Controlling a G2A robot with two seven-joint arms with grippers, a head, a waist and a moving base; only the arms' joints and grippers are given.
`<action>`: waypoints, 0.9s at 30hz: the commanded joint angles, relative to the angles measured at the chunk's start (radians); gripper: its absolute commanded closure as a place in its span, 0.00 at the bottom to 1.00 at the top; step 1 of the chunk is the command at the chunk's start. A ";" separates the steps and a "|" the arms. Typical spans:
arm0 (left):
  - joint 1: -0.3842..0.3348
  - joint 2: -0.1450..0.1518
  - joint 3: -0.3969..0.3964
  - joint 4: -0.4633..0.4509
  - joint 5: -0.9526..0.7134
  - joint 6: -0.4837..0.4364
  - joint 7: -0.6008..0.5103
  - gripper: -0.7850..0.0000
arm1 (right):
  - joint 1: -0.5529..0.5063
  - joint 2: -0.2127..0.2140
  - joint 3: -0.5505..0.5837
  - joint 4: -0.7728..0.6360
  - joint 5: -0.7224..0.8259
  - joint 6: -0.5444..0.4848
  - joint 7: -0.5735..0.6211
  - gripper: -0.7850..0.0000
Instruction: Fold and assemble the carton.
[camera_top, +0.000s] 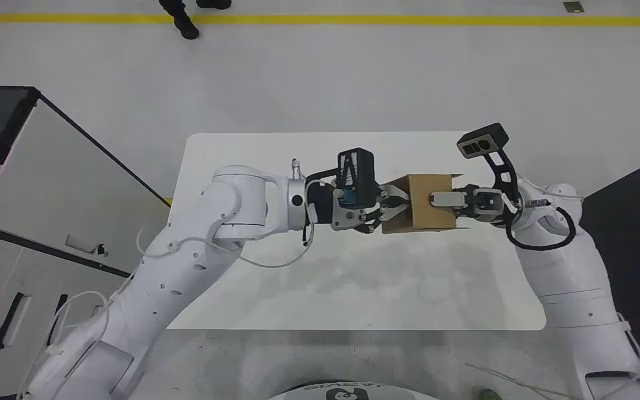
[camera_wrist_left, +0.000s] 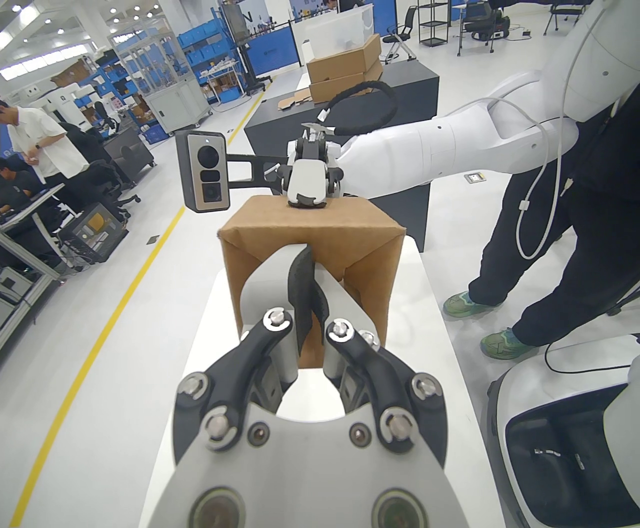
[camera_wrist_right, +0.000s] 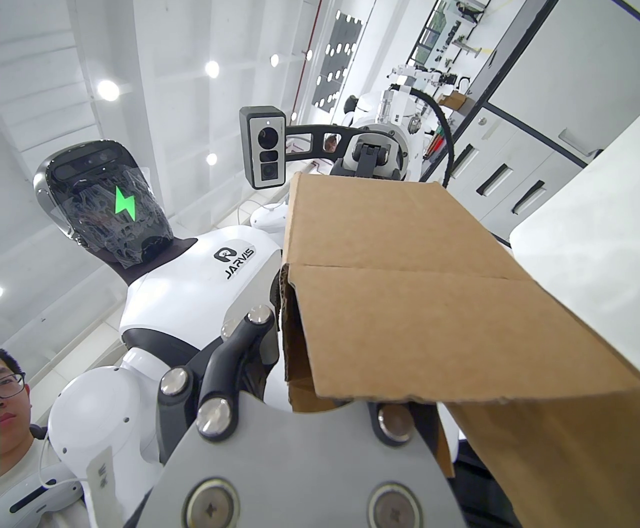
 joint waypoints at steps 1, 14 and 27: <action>-0.001 -0.001 0.000 0.001 0.001 0.000 -0.002 1.00 | 0.001 0.001 0.000 0.001 0.000 0.000 0.000 1.00; 0.015 0.001 -0.009 -0.002 0.003 -0.002 -0.012 1.00 | -0.001 0.004 0.003 -0.010 0.019 0.000 0.000 1.00; 0.005 -0.007 -0.001 0.019 -0.011 -0.001 0.009 1.00 | 0.006 0.000 -0.012 -0.013 0.019 0.000 0.000 1.00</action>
